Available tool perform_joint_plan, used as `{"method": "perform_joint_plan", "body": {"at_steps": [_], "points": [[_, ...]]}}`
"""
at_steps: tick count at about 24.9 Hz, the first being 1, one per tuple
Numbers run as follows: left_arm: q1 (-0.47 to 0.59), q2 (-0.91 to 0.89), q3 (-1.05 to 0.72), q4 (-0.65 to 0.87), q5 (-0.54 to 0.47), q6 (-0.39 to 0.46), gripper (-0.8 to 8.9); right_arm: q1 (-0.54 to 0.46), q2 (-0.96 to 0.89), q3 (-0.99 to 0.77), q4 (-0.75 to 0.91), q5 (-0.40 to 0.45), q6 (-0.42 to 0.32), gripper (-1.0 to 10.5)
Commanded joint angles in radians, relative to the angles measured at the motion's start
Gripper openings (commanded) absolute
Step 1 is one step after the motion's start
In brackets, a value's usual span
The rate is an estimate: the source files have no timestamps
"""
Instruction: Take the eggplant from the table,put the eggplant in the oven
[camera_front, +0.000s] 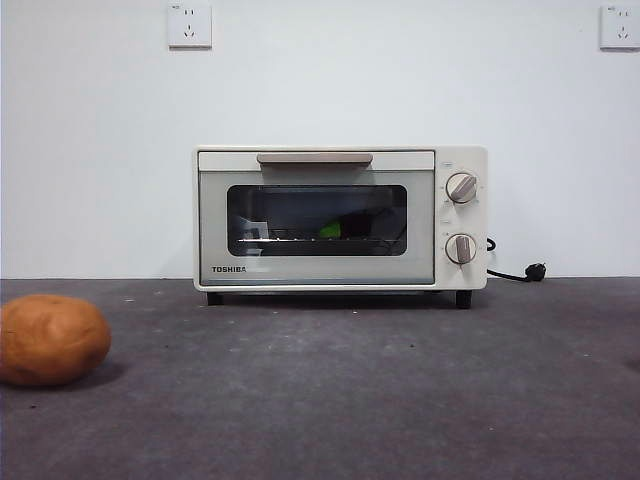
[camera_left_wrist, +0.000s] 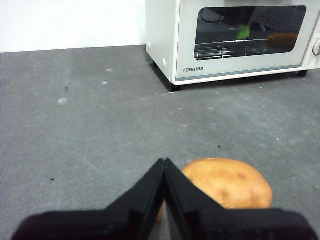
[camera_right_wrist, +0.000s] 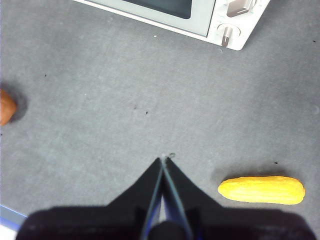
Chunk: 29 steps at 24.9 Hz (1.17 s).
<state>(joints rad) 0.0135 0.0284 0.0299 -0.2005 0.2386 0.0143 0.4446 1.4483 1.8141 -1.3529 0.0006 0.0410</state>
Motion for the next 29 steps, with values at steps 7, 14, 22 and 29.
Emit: {"method": "perform_joint_plan", "body": {"at_steps": [7, 14, 22, 29], "points": [[-0.001, 0.005, -0.009, 0.008, 0.003, -0.006, -0.04, -0.027, -0.002, 0.002, 0.027, 0.066, 0.005, 0.0], [-0.001, 0.020, -0.009, 0.008, 0.003, -0.006, -0.04, -0.036, -0.195, 0.002, 0.067, 0.111, -0.030, 0.0], [-0.001, 0.021, -0.009, 0.008, 0.003, -0.006, -0.04, -0.266, -0.489, 0.002, 0.074, 0.113, -0.048, 0.0], [-0.001, 0.021, -0.009, 0.008, 0.003, -0.006, -0.04, -0.330, -0.656, 0.001, 0.065, 0.163, -0.056, 0.0]]}}
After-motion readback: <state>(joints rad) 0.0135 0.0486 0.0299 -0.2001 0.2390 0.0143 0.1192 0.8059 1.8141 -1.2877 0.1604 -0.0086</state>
